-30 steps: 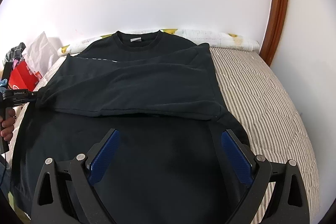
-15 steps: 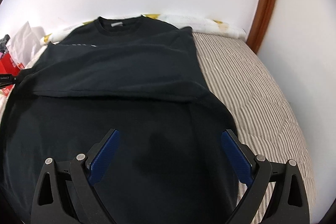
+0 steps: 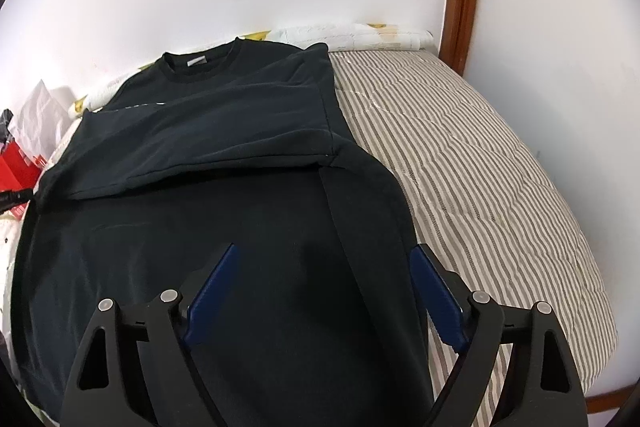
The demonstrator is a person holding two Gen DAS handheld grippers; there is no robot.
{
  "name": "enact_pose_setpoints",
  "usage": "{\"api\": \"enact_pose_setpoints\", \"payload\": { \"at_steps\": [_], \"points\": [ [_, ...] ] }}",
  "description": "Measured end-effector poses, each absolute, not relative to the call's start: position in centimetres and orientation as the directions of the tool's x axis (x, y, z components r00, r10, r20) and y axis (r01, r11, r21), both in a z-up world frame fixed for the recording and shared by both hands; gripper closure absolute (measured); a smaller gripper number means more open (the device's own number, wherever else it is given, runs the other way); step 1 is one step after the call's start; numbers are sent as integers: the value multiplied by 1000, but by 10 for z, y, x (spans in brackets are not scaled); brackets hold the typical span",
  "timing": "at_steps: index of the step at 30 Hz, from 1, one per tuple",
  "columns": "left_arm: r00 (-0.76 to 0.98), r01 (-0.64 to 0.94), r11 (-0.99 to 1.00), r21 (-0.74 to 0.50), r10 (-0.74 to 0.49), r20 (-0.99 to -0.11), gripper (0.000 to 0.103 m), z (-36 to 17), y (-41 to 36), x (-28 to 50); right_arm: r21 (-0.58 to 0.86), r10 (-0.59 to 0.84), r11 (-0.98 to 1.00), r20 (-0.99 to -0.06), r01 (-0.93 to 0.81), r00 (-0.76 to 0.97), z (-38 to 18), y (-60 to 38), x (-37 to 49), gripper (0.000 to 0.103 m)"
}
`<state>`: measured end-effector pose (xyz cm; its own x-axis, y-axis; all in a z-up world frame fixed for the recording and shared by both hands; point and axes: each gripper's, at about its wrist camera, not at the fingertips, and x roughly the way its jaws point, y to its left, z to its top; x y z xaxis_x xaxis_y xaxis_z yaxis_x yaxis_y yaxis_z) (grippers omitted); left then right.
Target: Fold small clothes
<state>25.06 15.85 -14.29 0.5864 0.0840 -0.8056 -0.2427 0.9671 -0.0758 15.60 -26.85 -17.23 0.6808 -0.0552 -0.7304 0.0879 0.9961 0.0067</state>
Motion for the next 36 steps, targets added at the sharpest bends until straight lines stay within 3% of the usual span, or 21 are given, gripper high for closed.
{"api": "enact_pose_setpoints", "payload": {
  "at_steps": [7,13,19,27,29,31,36],
  "points": [
    [614,-235,969,-71,91,-784,86,-125,140,207,-67,-117,993,-697,97,707,-161,-270,124,28],
    [631,-214,975,-55,95,-770,86,-114,122,174,-40,-98,994,-694,98,714,-152,-281,91,28],
    [611,-167,978,-123,4,-792,86,-117,112,145,-23,-74,996,-713,83,697,-153,-290,68,30],
    [530,-267,950,-163,3,-848,86,-143,145,110,-17,-74,996,-725,89,684,-172,-303,45,30],
    [533,-267,950,-162,5,-846,81,-147,149,100,1,-61,996,-736,91,674,-180,-308,42,30],
    [529,-272,950,-155,13,-848,65,-153,150,92,13,-58,995,-742,100,668,-187,-312,40,30],
    [521,-245,951,-190,-36,-853,64,-172,144,78,59,-42,989,-767,136,641,-208,-320,39,32]
  ]
}}
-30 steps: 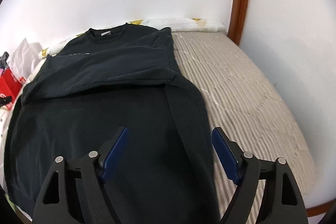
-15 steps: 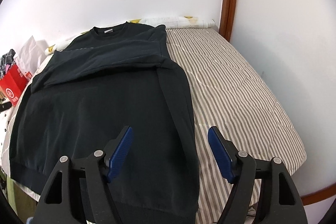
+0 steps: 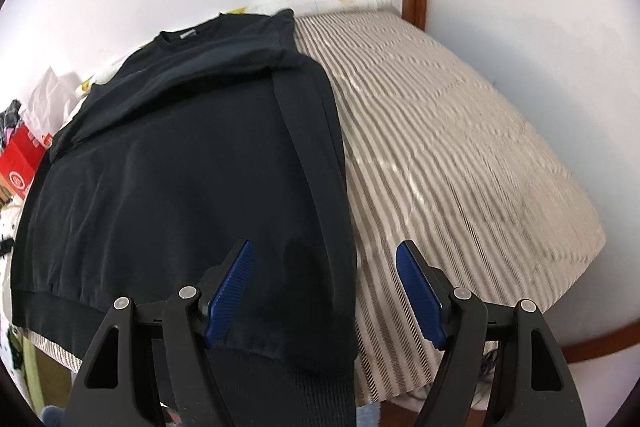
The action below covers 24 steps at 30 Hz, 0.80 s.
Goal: Fold small clothes
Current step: 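Grasp the sweatshirt hem with both tools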
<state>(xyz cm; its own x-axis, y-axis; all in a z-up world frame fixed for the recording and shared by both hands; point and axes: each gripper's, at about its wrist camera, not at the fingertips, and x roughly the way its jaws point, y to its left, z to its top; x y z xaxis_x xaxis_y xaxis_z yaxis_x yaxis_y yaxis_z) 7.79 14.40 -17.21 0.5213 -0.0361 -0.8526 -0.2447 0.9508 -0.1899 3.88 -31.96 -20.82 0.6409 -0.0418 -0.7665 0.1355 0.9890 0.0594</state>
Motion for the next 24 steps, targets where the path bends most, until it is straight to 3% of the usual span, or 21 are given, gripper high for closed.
{"api": "enact_pose_setpoints", "payload": {
  "at_steps": [10,21,23,24],
  "points": [
    [540,-218,943,-252,-98,-836,65,-188,137,63,78,-3,992,-767,99,641,-226,-309,29,60],
    [570,-178,974,-142,-16,-821,66,-188,113,54,81,12,994,-751,73,660,-228,-303,37,72],
    [574,-203,967,-151,-8,-819,75,-189,114,56,69,4,995,-749,72,663,-227,-302,39,91],
    [569,-230,964,-136,20,-822,86,-189,116,58,72,6,995,-747,72,665,-227,-302,39,92]
  ]
}}
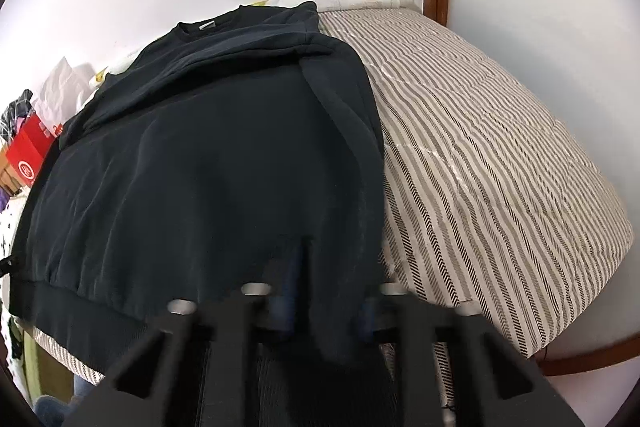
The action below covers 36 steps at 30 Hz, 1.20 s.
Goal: Fold small clothes
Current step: 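Grasp the sweatshirt hem with both tools, then lift the hem with both tools, fold it toward the collar, then release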
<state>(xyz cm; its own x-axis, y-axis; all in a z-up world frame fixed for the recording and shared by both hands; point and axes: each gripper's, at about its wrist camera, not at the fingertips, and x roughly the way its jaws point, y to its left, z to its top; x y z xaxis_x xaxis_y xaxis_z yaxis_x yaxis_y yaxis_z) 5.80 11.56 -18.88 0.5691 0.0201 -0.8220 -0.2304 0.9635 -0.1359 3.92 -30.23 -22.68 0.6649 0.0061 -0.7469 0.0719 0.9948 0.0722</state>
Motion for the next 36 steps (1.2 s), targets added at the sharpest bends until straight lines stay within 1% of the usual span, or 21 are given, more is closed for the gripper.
{"api": "enact_pose_setpoints", "payload": {
  "at_steps": [1,3,7,9,15,21,24,29,36],
  "points": [
    [565,-244,961,-128,33,-825,91,-189,115,59,86,15,994,-743,74,670,-226,-304,38,93],
    [560,-249,957,-149,17,-828,96,-187,119,59,104,18,991,-740,88,672,-226,-308,35,94],
    [574,-244,961,-133,32,-818,97,-182,122,49,123,28,989,-715,86,699,-218,-308,23,95],
    [588,-240,960,-144,26,-808,97,-177,125,41,126,33,989,-702,79,712,-213,-308,18,95],
    [643,-196,946,-257,-74,-762,97,-163,134,13,136,53,989,-691,57,721,-200,-313,-7,95],
    [706,-164,930,-329,-122,-697,97,-151,141,12,182,95,983,-666,37,740,-185,-320,-10,95],
    [750,-139,944,-301,-98,-654,97,-128,136,19,197,110,980,-638,24,762,-168,-320,-1,95],
    [787,-137,968,-211,-23,-616,97,-100,134,45,231,128,973,-567,8,814,-132,-317,19,95],
    [809,-188,952,-242,11,-587,97,-82,153,111,197,113,980,-521,-10,846,-93,-299,81,95]
  ]
}}
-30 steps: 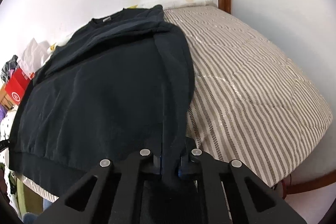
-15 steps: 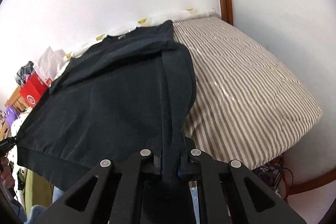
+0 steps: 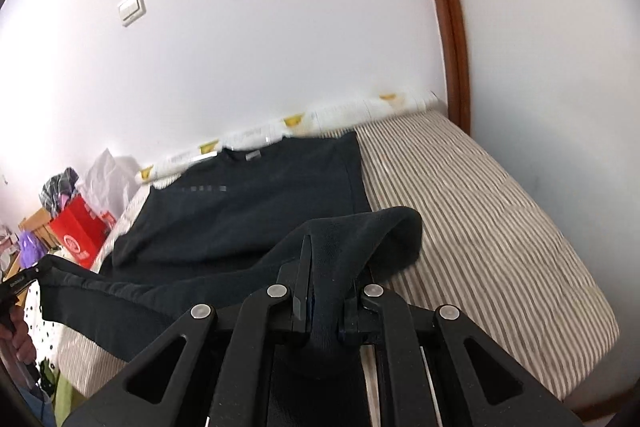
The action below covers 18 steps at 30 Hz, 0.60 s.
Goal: Fold small clothes
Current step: 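Lift the hem with both tools, fold it toward the collar, then release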
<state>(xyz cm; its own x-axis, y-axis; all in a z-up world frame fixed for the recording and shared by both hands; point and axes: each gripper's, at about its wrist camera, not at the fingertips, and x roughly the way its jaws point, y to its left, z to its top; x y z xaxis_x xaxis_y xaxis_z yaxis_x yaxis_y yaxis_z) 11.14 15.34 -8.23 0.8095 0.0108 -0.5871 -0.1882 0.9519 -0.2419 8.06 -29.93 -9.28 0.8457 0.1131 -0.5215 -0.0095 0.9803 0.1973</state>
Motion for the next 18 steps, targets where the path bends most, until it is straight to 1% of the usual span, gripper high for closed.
{"api": "enact_pose_setpoints", "payload": {
  "at_steps": [4,7,9,12,14,18],
  "points": [
    [805,-236,937,-256,41,-591,97,-85,160,149,186,101,982,-506,-6,857,-81,-291,121,95],
    [808,-245,945,-217,75,-585,97,-86,155,173,205,97,979,-501,10,860,-80,-289,153,95],
    [805,-247,946,-212,79,-588,97,-88,156,189,213,96,977,-509,17,855,-82,-289,173,95],
    [796,-249,947,-204,80,-600,97,-93,156,213,187,75,982,-528,30,846,-90,-286,200,95],
    [785,-253,947,-199,80,-614,97,-98,157,229,168,55,985,-555,47,830,-96,-285,220,95],
    [749,-270,951,-154,107,-654,97,-115,156,261,150,37,987,-591,64,806,-113,-288,251,95]
  ]
}}
